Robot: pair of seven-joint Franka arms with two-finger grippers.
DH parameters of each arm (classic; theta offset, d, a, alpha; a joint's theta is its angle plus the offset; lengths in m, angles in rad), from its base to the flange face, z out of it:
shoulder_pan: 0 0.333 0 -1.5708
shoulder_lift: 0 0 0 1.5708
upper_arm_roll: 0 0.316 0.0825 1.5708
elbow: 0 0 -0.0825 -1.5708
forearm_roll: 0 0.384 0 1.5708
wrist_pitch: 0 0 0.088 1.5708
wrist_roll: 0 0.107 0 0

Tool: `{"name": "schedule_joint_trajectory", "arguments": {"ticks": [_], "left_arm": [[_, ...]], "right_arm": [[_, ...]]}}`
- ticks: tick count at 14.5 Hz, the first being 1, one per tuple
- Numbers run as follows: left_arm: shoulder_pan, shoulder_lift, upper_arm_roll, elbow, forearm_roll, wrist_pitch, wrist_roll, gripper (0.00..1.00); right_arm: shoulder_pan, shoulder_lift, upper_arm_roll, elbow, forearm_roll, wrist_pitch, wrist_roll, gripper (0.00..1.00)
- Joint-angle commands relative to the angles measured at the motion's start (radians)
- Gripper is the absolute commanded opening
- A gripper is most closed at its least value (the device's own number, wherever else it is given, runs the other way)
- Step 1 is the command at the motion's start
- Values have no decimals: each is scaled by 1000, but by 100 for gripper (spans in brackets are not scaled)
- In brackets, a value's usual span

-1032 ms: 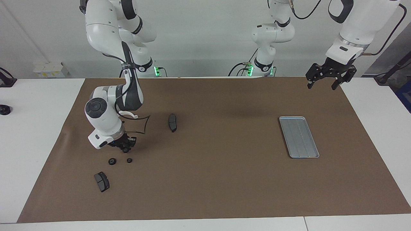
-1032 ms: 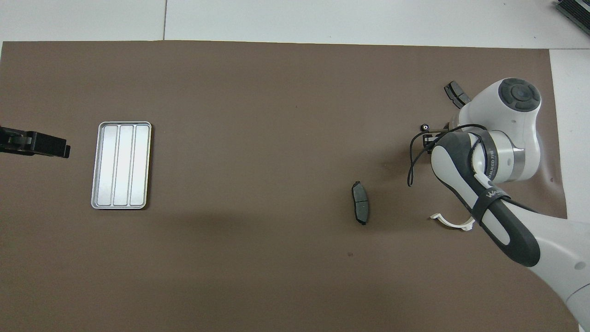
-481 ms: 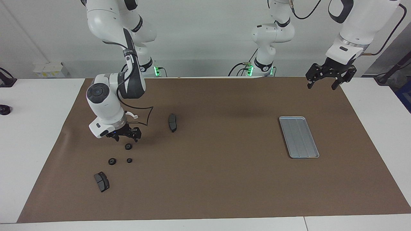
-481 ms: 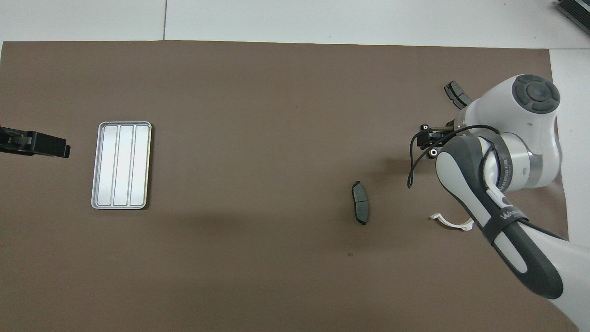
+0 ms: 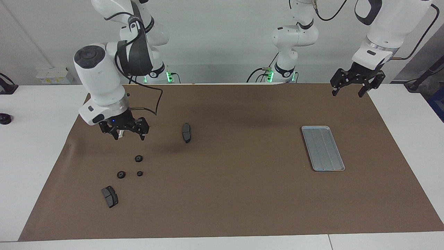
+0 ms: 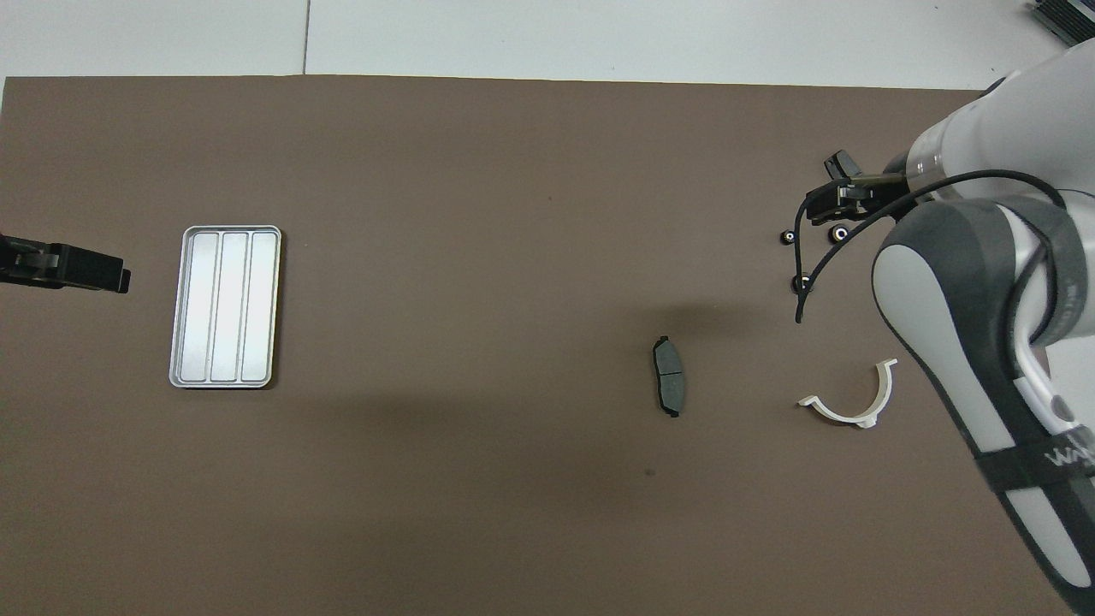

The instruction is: Place bearing gear from tray to pile

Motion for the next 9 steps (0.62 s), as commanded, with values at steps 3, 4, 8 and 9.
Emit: {"name": "schedule_joint_trajectory", "arguments": {"ticks": [3,4,8,9], "left_arm": [[11,-18,-6,-23,-4,8,10,100],[11,-18,-4,-23,-4,8,10,100],[11,-18,-6,-23,-4,8,10,100],[11,-18,-4,-23,-4,8,12,100]], "right_arm": [[-6,-73,11,2,6,-76,13,100],[-6,-79,11,2,6,-86,13,100],[-7,-87,11,-3,6,-85,16,100],[-9,-88,11,-6,6,-83,17,100]]}}
